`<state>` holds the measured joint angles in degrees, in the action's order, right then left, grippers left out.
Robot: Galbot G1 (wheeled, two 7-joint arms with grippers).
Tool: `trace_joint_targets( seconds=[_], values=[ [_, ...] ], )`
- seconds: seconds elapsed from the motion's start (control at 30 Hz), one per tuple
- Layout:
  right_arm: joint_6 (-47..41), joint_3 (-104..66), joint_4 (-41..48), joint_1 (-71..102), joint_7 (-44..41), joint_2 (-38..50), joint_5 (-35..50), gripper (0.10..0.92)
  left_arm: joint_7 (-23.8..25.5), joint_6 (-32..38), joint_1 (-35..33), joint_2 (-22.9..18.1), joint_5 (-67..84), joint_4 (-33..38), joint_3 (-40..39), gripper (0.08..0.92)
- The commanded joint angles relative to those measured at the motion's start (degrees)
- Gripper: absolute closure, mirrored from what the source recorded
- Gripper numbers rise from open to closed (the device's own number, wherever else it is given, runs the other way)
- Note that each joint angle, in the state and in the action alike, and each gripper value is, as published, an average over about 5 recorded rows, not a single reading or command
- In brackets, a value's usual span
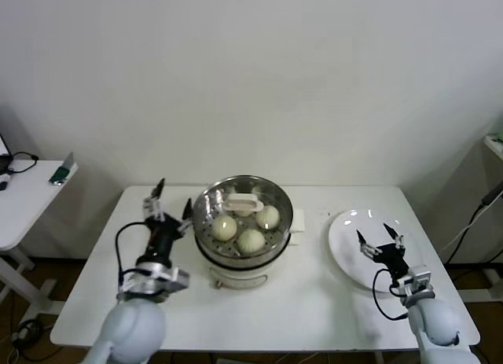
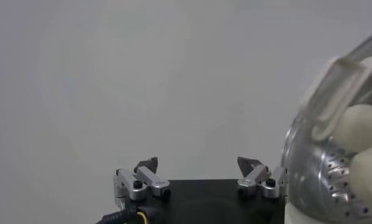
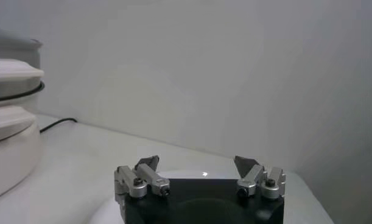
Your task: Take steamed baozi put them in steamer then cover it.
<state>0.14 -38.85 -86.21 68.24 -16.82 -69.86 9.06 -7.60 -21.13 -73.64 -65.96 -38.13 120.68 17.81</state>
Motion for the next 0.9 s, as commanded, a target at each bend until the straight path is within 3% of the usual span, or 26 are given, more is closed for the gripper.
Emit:
trace_joint_targets(
  seconds=[0.03, 0.17, 0.33, 0.9],
  values=[
    [1.39, -1.08, -2.49, 2.27, -0.80, -1.28, -0.13, 0.203, -10.38, 31.55, -14.70, -6.99, 39.71, -13.55, 24.25, 0.177],
    [3.44, -1.64, -3.08, 2.93, -1.01, -1.92, 0.31, 0.203, -8.01, 35.02, -15.11, -9.21, 45.40, -20.18, 25.79, 0.177],
    [4.55, -1.80, -3.47, 3.23, -0.78, -1.65, 1.05, 0.203, -3.00, 37.46, -14.46, -10.05, 47.74, -23.63, 26.48, 0.177],
    [5.44, -0.54, -7.14, 4.61, 0.14, -1.90, 0.54, 0.203, 4.55, 38.45, -15.17, -10.34, 47.61, -19.85, 27.20, 0.177]
  ],
)
